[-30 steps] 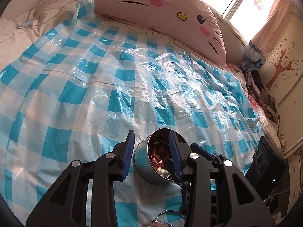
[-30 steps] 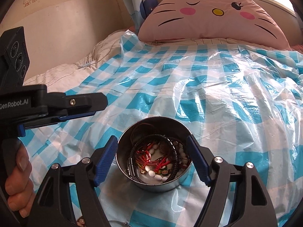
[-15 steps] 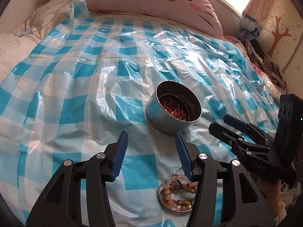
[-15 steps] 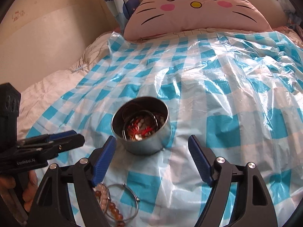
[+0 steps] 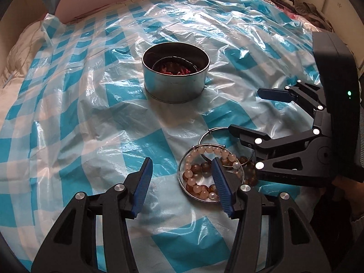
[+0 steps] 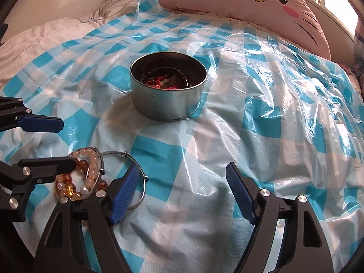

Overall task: Organize jewelry
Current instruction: 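Move both grippers back over the remaining bracelets on the dish, then grasp the pearl bead bracelet with left while right grasps a silver bangle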

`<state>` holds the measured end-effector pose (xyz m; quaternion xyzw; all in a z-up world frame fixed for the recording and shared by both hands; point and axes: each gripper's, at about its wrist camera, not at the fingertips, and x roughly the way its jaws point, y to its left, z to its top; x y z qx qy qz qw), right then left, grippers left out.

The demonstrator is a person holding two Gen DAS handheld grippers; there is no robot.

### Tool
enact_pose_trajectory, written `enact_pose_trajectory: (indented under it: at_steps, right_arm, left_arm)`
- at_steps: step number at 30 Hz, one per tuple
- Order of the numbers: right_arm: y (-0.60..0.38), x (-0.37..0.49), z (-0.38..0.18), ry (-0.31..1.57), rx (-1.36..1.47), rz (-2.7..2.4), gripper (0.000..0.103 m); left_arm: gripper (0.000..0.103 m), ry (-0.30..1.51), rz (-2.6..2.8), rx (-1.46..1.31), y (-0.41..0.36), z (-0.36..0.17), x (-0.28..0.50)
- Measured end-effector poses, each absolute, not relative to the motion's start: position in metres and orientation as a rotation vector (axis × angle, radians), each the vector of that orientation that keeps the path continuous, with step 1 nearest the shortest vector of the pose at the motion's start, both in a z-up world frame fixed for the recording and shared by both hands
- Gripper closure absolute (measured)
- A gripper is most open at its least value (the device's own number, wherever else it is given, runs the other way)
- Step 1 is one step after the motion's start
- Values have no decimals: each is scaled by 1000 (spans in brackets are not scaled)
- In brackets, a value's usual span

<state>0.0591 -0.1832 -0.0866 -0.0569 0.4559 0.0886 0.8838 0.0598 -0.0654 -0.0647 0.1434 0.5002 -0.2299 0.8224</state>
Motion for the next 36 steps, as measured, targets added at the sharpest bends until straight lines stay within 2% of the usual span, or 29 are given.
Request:
enact_pose_trajectory:
  at_steps: [5,11,19,21,22,23,28,29,32,34,36]
  right_arm:
    - [-187,63,-89,941,-189,70,21]
    - [-232,69,-84,941,-61,-63,21]
    - [-208,69,-85,933,-123,16,21]
    - [-208,69,-85,934,-118,22,21]
    - [-208,69,-87,937,-112,24,21]
    - [-209,70,-88,940,-108,25,22]
    - [-209,71,-91,952,-100,30,22]
    - [-209,71,-91,952,-100,32,24]
    - [-206,72,-91,953,-100,47,32]
    - [-204,71,-92,958,-95,64,40]
    - [-202,71,-92,958,-89,79,53]
  left_arm:
    - [52,1062,-379,398,-71,-78,65]
    - [51,1048,-298,254,-52,-67,88]
    - [52,1073,-373,338,-74,-82,72]
    - [62,1058,-391,309,-75,-80,70]
    - [82,1069,-399,308,-77,-82,70]
    - [88,1079,-397,316,-79,-85,70]
    - [92,1019,-376,240,-75,-78,67]
    - [96,1004,-392,189,-70,-75,67]
    - [96,945,-444,61,-58,-62,65]
    - [96,924,-449,33,-54,-58,64]
    - [96,895,-463,4,-52,-53,62]
